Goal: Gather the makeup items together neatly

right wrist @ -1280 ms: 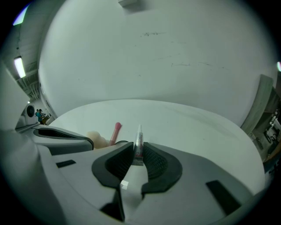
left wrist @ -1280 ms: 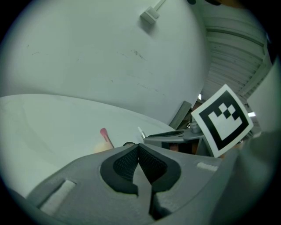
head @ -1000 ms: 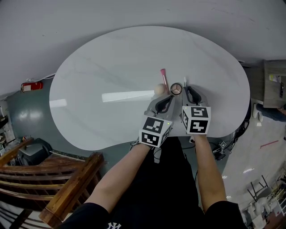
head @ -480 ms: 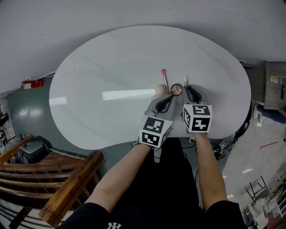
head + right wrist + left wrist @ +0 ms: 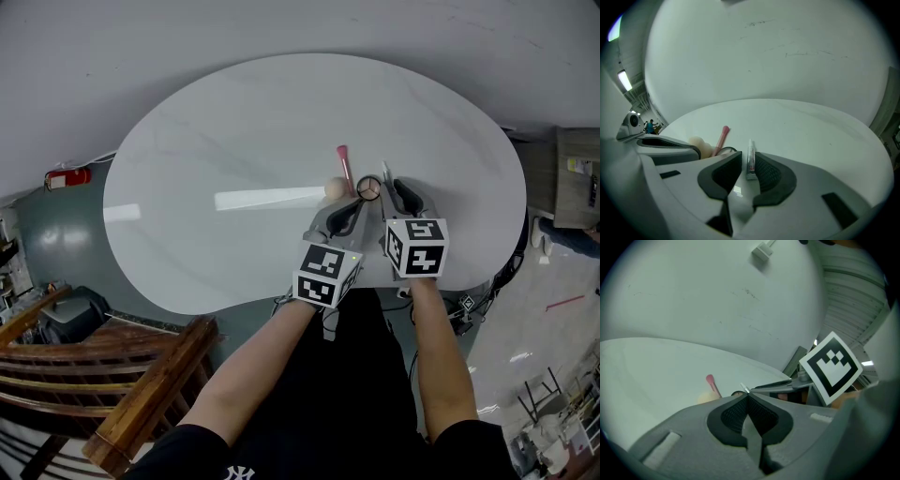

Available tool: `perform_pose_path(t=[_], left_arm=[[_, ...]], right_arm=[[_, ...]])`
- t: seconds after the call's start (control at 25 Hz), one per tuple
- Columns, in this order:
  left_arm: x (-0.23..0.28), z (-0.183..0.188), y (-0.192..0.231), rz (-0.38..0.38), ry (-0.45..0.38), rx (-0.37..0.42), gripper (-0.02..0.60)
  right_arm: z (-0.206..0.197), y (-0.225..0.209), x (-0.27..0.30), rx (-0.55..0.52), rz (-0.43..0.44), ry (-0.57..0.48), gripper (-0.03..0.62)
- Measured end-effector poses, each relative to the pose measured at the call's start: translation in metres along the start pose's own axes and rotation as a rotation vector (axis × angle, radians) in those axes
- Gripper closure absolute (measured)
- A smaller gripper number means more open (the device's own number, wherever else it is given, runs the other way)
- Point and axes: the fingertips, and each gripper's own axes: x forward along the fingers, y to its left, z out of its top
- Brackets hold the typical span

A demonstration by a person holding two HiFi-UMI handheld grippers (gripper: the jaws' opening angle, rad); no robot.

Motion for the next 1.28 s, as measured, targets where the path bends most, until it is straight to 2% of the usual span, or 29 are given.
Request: perform_pose_path(t=[0.28, 0.48, 0.6, 1.28], left_arm=[[0.003, 0.002, -0.003, -0.004, -0.001, 0.006, 0.572], [-0.002, 0.007, -0.008, -0.007, -0.011, 0.016, 0.572], [-0.012, 0.012, -0.012, -0.016, -0.025, 0.020, 0.572], [-0.134, 0.052, -0.024, -0.052, -0.178, 0.055, 0.572]], right_arm=[[0.006, -0.005, -0.006, -0.004, -0.019, -0.021, 0.514], [0.015, -0.008, -0.024, 0.006, -0.038, -0.073, 0.565], [0.021, -0.001, -0.039, 0.004, -0.039, -0.107, 0.574], [0.050, 0.099, -0.134, -0.037, -0.034, -0.290, 0.579]])
